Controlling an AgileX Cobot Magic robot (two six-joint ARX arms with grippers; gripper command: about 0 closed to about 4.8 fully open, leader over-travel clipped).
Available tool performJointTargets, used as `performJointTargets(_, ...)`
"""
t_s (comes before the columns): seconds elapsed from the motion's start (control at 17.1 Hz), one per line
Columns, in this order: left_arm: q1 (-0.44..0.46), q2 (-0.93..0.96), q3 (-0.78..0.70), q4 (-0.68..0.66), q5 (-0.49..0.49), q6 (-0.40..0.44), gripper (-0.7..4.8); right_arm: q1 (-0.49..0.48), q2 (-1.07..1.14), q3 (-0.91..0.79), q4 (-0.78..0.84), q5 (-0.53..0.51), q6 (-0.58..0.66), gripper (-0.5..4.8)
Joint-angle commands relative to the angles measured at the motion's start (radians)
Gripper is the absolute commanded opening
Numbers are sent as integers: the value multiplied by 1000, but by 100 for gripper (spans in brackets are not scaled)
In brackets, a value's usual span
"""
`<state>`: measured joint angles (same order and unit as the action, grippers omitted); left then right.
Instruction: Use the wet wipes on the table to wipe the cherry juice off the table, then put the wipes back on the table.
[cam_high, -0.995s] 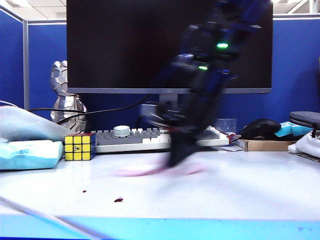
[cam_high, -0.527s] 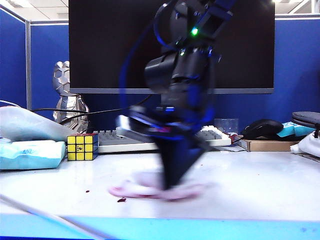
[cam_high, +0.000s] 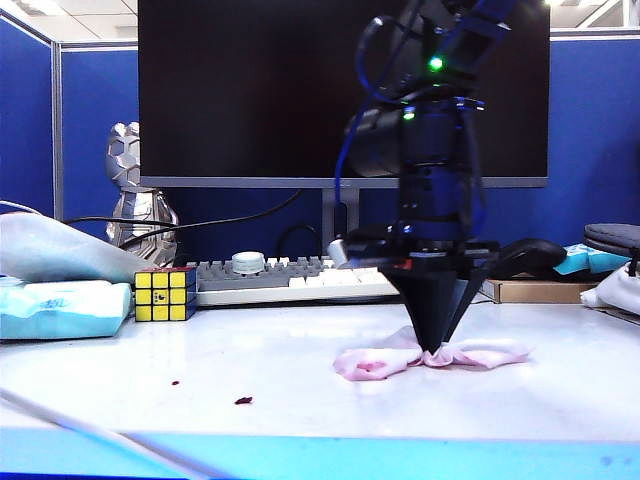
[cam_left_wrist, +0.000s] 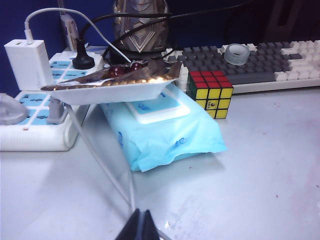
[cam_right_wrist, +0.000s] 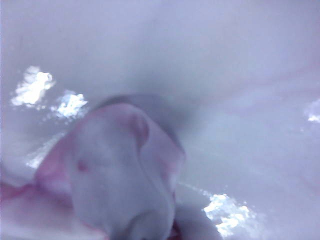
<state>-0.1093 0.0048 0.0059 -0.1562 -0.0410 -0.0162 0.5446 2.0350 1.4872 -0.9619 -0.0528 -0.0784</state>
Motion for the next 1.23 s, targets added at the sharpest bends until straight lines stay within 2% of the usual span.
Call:
performJointTargets(0.06, 1, -3, -1, -14, 0, 2, 4, 50, 43, -27, -27, -312, -44, -5)
performJointTargets(0.18, 1, -3, -1, -14, 0, 2, 4, 89, 43, -27, -24, -444, -87, -5)
performJointTargets(0.29, 1, -3, -1, -14, 1, 2, 4, 122, 43, -27, -20, -491, -98, -5)
performJointTargets(0.41, 1, -3, -1, -14, 0, 2, 4, 137, 43, -27, -13, -402, -86, -5)
performJointTargets(0.53, 1, -3, -1, -14, 1, 2, 4, 135, 43, -27, 21, -211, -47, -5)
performJointTargets(0.59, 1, -3, -1, -14, 1, 2, 4, 127, 43, -27, 45, -72, -22, -5)
performJointTargets(0.7, 1, -3, -1, -14, 0, 2, 4, 105, 43, -27, 105, 58, -4, -5)
performJointTargets(0.94, 1, -3, -1, -14, 1, 2, 4, 39, 43, -27, 278, 169, 59, -5)
performJointTargets(1.11, 1, -3, -1, -14, 1, 2, 4, 2, 43, -27, 465, 174, 86, -5)
performJointTargets(1.23, 1, -3, -1, -14, 0, 2, 4, -7, 43, -27, 534, 192, 106, -5)
